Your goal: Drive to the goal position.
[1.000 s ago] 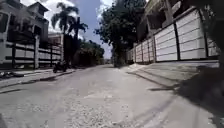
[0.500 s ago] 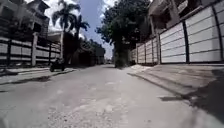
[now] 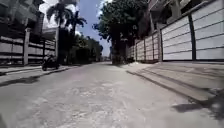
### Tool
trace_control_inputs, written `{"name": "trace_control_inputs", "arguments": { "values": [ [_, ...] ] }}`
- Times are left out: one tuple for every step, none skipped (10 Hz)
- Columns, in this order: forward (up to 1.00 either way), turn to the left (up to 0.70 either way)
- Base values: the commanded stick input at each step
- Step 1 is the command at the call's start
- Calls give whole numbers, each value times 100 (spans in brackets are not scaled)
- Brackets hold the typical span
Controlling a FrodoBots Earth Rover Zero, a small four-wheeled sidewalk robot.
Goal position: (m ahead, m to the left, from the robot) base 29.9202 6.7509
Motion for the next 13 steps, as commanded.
{"name": "trace_control_inputs", "arguments": {
  "values": [
    [98, 0],
    [98, 0],
    [98, 1],
    [98, 2],
    [98, 2],
    [98, 2],
    [98, 2],
    [98, 2],
    [98, 2],
    [98, 2],
    [98, 2],
    [98, 2],
    [98, 2]
  ]
}}
